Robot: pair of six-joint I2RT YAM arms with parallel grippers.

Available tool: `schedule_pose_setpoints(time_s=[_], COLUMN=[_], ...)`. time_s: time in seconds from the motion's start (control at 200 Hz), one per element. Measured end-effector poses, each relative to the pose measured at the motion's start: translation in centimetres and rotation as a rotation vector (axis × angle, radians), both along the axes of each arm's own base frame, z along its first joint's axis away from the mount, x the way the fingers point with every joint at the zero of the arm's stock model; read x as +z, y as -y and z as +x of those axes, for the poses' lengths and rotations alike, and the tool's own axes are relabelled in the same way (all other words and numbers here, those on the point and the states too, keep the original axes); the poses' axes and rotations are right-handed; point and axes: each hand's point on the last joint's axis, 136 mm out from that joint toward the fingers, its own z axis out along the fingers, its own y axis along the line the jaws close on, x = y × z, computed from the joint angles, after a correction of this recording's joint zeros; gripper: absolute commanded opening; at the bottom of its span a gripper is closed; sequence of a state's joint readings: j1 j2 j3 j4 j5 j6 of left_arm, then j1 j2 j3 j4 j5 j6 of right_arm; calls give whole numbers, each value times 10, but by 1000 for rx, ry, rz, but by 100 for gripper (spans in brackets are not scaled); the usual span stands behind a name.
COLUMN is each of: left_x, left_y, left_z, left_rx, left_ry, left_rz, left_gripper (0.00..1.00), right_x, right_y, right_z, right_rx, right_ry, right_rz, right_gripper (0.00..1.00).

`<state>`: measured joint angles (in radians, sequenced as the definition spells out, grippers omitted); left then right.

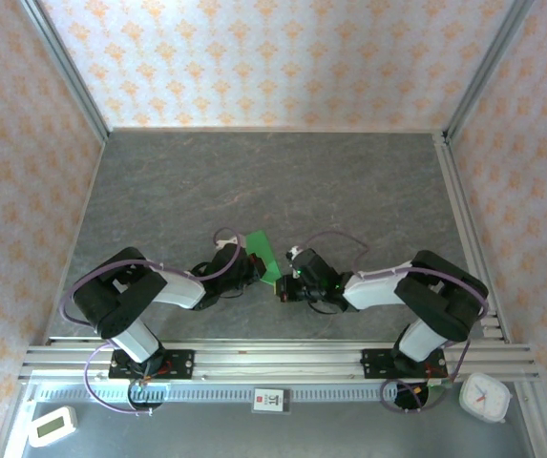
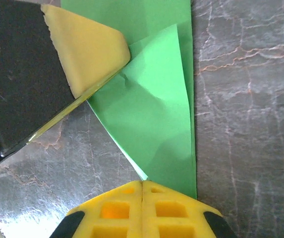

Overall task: Fold a paper plane with a square sheet of paper (pick it up from the middle)
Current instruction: Third fold the triangle at the center of the table.

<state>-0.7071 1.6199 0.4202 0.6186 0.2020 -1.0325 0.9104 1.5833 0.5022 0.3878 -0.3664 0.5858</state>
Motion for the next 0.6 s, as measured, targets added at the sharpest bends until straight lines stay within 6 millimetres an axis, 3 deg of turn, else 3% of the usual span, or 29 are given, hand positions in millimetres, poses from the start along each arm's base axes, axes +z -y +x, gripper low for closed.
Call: schedule_pose_setpoints(time_s=[0.185, 0.601], left_x=[0, 0], left_y=[0, 1], left_z=[0, 1], left_rx=[4, 10], left_ry=[-3, -8], left_rz=[-3, -9], left_gripper=[0, 0], right_x=[0, 3], right_y=[5, 53], right_z=[2, 11], right_rx=[-16, -130], right_ry=[-3, -33], right_rz=[7, -41], right_gripper=[0, 0])
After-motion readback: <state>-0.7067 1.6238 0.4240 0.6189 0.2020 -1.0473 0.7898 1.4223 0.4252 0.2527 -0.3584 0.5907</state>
